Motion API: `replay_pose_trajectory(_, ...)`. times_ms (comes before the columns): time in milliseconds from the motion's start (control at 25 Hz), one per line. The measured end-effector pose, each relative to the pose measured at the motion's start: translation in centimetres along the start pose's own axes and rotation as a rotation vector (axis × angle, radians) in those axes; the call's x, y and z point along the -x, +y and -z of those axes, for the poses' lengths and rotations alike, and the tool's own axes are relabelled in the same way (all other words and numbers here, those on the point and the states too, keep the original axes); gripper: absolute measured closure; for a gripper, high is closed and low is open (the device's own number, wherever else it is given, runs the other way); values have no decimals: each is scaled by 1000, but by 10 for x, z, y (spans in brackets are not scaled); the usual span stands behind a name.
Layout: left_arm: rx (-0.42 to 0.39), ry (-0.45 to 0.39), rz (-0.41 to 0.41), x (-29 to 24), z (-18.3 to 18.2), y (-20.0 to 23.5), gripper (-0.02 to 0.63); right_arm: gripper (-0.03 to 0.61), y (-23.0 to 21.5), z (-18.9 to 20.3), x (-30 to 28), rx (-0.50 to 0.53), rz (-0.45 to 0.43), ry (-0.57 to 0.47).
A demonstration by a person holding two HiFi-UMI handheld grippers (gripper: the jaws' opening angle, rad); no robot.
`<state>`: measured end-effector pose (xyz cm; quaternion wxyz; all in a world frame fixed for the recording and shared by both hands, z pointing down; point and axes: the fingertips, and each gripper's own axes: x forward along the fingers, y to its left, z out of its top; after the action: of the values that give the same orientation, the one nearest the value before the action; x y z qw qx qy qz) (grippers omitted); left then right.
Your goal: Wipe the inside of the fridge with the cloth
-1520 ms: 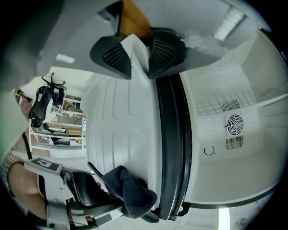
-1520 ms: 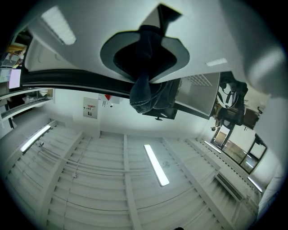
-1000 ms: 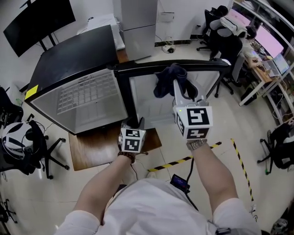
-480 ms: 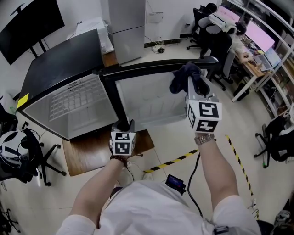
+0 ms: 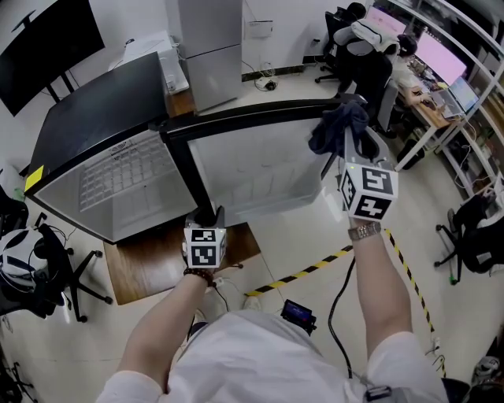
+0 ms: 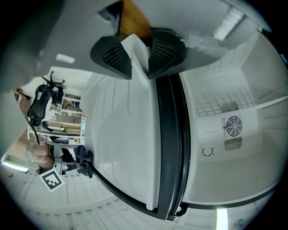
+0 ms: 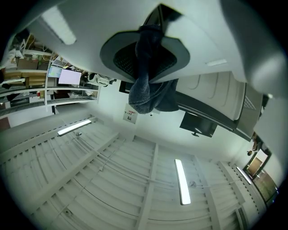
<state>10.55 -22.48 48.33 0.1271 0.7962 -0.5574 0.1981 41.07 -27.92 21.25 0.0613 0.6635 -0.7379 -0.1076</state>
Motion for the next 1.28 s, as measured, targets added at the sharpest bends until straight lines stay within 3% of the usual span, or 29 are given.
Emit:
replay_pose_trajectory(280, -1, -1, -11, 1, -1, -1, 492, 522, -26, 1, 3, -17, 39, 1)
replay_pose_trajectory(520, 3, 10, -5, 0, 1, -7, 492, 522, -10, -10, 17, -33, -3, -39)
replay_pose_trajectory(640, 8, 5, -3, -1, 1, -6, 492, 523, 30, -19, 31, -45, -83, -83)
replay_pose_trajectory(1000, 17, 1, -1, -3, 2, -5, 492, 523, 209, -25, 55, -80, -456, -107)
replay_pose_trajectory(1280, 18, 1, 0, -2, 2, -4, 494, 523, 283, -16, 40, -80, -566, -53)
